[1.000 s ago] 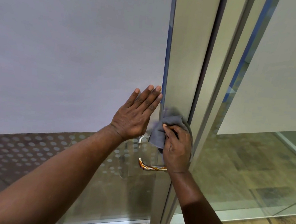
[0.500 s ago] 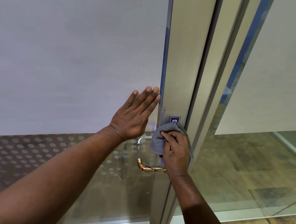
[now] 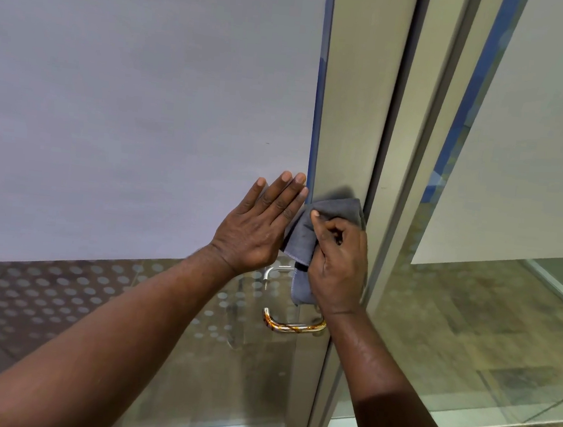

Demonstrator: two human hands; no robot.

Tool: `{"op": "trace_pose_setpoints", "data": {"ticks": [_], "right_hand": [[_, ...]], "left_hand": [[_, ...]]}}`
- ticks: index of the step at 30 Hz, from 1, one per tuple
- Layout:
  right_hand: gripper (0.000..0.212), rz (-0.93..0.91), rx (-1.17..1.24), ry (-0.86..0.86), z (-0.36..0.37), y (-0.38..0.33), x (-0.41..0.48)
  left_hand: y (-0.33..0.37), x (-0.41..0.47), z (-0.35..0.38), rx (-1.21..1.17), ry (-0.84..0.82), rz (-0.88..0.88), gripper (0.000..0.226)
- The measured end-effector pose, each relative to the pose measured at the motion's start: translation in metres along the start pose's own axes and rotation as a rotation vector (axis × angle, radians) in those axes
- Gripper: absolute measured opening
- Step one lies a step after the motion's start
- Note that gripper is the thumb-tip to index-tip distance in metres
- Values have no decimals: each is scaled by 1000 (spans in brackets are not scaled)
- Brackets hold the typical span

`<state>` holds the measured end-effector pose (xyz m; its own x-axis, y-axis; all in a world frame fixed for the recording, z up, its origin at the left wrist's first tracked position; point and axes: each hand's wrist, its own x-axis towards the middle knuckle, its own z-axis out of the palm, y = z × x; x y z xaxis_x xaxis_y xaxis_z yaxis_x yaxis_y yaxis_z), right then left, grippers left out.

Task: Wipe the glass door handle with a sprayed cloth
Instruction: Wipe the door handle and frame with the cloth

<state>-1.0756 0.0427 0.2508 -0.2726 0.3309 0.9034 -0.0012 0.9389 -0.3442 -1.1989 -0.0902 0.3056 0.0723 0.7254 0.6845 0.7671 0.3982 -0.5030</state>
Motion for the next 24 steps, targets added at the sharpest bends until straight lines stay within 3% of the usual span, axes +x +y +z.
{"op": "trace_pose_setpoints", "data": {"ticks": [12,17,24], "right_hand": [[31,-17,-2,-84,2,17,-24],[33,85,44,-284,2,31,-66],[38,193,87,-424,-13,27,-72]], "left_hand": [[0,0,-2,13,-61,-5,81],[1,0,-2,9,-54,-18,88],[2,0,-6,-24,-67,-35,88]]}}
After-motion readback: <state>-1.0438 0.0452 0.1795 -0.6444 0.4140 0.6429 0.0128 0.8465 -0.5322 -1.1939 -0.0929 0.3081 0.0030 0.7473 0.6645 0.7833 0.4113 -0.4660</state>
